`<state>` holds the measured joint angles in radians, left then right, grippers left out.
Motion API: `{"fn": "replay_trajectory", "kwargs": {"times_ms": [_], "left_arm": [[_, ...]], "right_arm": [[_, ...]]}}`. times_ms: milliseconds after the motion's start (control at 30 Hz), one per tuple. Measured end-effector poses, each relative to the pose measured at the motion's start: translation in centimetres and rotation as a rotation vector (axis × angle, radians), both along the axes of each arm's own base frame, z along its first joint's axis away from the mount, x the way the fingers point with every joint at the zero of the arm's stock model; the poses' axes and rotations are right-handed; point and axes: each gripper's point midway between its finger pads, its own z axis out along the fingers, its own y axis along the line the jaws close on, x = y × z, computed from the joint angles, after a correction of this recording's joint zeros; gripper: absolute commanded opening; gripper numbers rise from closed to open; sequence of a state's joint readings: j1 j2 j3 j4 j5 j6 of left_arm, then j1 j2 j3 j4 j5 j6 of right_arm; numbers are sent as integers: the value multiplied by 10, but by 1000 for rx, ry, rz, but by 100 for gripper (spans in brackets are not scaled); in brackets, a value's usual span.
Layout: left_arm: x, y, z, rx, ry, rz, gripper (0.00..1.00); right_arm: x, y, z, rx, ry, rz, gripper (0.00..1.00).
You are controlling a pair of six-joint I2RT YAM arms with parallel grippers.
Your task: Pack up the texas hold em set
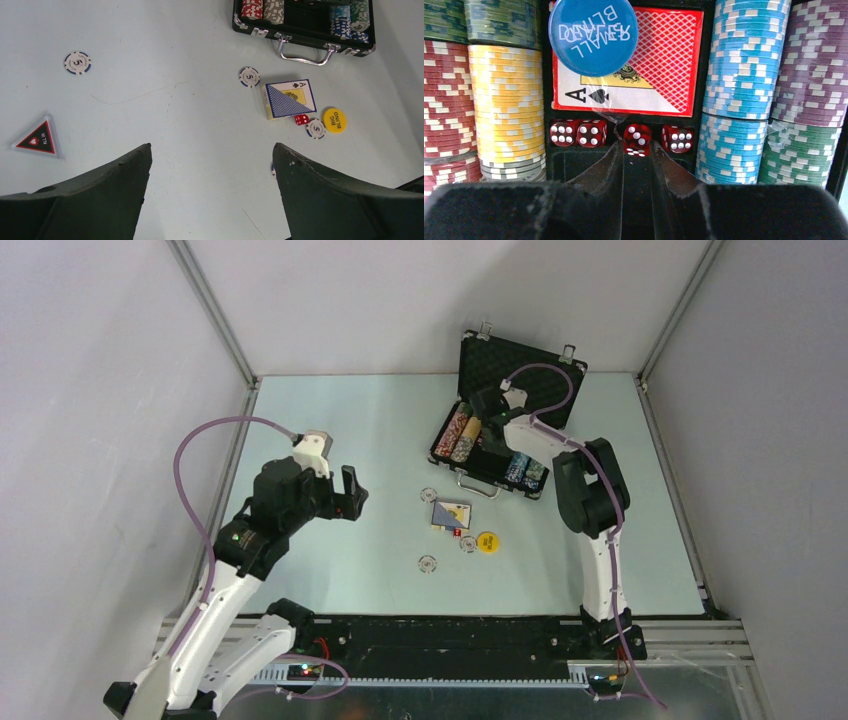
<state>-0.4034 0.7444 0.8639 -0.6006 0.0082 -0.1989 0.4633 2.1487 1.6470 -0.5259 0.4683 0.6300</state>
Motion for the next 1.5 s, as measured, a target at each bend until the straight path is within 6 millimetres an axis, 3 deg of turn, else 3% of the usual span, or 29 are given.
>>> {"fn": "replay_trajectory", "kwargs": {"times_ms": [1233,1500], "left_arm": [[0,0,0,0,0,0,95],[0,0,0,1,2,0,96]], "right_arm": [[6,3,19,118,60,33,23],[14,4,8,136,86,44,24]]}}
